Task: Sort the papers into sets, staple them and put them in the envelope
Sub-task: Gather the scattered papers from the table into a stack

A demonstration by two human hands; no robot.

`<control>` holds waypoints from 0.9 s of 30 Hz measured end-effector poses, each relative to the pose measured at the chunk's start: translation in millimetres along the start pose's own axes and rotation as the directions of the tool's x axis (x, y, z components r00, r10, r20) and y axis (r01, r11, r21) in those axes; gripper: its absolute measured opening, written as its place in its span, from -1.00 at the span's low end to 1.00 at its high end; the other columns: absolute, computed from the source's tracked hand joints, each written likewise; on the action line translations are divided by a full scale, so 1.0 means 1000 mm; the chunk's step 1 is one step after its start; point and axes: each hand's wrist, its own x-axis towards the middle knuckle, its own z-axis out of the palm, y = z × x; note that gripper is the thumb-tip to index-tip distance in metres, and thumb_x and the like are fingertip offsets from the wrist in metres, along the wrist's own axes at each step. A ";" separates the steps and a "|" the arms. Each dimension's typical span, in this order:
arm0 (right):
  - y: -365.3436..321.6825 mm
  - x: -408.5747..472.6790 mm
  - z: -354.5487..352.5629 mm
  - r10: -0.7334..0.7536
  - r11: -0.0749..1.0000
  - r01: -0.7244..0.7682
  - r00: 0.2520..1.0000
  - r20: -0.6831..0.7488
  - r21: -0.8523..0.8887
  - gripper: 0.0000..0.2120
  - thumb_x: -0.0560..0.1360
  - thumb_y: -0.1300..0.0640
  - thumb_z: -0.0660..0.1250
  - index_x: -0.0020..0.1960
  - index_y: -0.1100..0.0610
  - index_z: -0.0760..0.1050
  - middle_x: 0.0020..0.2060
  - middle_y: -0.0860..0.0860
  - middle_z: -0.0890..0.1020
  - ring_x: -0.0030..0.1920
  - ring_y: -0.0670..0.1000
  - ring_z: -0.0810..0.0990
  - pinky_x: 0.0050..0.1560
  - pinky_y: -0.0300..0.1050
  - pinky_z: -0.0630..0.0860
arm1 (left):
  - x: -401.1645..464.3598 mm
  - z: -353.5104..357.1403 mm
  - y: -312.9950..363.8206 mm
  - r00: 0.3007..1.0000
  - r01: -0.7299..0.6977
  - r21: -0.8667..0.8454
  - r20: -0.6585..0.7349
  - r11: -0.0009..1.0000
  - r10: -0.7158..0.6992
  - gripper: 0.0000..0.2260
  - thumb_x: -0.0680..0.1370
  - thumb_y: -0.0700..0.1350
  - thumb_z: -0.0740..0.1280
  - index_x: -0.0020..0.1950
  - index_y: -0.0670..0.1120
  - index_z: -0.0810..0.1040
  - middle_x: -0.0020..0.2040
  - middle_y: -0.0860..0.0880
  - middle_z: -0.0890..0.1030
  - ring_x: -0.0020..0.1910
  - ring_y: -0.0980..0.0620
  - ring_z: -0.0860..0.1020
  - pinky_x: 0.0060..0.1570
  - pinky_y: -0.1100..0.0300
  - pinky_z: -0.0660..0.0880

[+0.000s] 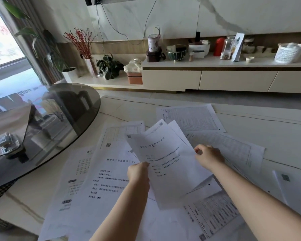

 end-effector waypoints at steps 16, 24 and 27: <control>-0.017 0.038 0.005 -0.135 0.991 0.136 0.989 0.052 -0.013 -0.50 0.42 -0.11 0.40 0.30 0.01 0.44 0.27 0.11 0.44 0.27 0.17 0.36 0.19 -0.01 0.34 | 0.015 0.021 0.020 0.999 -0.014 0.142 -0.048 0.990 0.022 -0.89 0.52 -0.34 0.33 -0.11 -0.17 0.44 -0.20 -0.14 0.54 -0.30 -0.08 0.51 -0.17 0.04 0.48; -0.025 0.030 -0.012 -0.070 0.973 0.024 0.978 0.196 0.228 -0.37 0.41 -0.09 0.45 0.40 0.09 0.37 0.35 0.13 0.41 0.36 0.17 0.33 0.31 0.02 0.35 | -0.021 0.015 0.063 0.989 -0.139 0.269 -0.011 0.953 0.148 -0.88 0.53 -0.27 0.34 -0.09 -0.06 0.48 -0.13 -0.07 0.60 -0.18 -0.08 0.60 -0.15 0.07 0.58; -0.032 0.023 -0.020 -0.025 0.929 -0.082 0.959 0.283 0.360 -0.32 0.42 -0.08 0.45 0.44 0.13 0.30 0.40 0.11 0.39 0.39 0.15 0.34 0.36 0.07 0.33 | -0.039 0.009 0.092 0.977 -0.209 0.334 0.109 0.919 0.182 -0.87 0.51 -0.24 0.38 -0.09 -0.02 0.49 -0.13 -0.06 0.63 -0.21 -0.04 0.62 -0.25 0.11 0.60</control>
